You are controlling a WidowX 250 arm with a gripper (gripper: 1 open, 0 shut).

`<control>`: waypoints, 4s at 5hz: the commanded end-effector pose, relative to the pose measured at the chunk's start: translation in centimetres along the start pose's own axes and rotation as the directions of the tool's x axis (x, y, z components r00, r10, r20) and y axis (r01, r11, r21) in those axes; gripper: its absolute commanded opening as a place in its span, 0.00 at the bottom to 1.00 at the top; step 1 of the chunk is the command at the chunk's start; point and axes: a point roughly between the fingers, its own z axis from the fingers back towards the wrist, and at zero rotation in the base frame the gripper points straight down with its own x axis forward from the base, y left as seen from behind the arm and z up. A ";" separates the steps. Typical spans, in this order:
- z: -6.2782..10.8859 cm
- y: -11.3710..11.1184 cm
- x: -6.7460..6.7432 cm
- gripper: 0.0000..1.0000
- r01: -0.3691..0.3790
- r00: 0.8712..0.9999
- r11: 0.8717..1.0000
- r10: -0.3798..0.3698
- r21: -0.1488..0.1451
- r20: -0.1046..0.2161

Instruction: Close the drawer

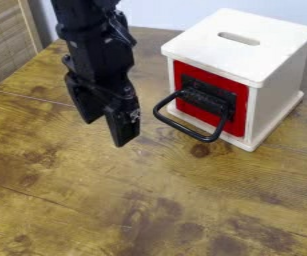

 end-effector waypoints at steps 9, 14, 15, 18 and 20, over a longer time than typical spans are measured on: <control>3.3 -0.5 0.5 1.00 0.000 0.995 1.000 -0.003 0.026 0.100; 3.0 0.6 0.6 1.00 -0.010 0.996 1.000 0.008 0.024 0.092; 2.8 1.0 0.6 1.00 -0.021 0.996 1.000 0.019 0.020 0.088; 1.9 1.9 0.7 1.00 -0.044 0.997 0.999 0.044 0.015 0.059; 2.3 1.8 0.9 1.00 -0.026 0.997 0.999 0.024 0.026 0.067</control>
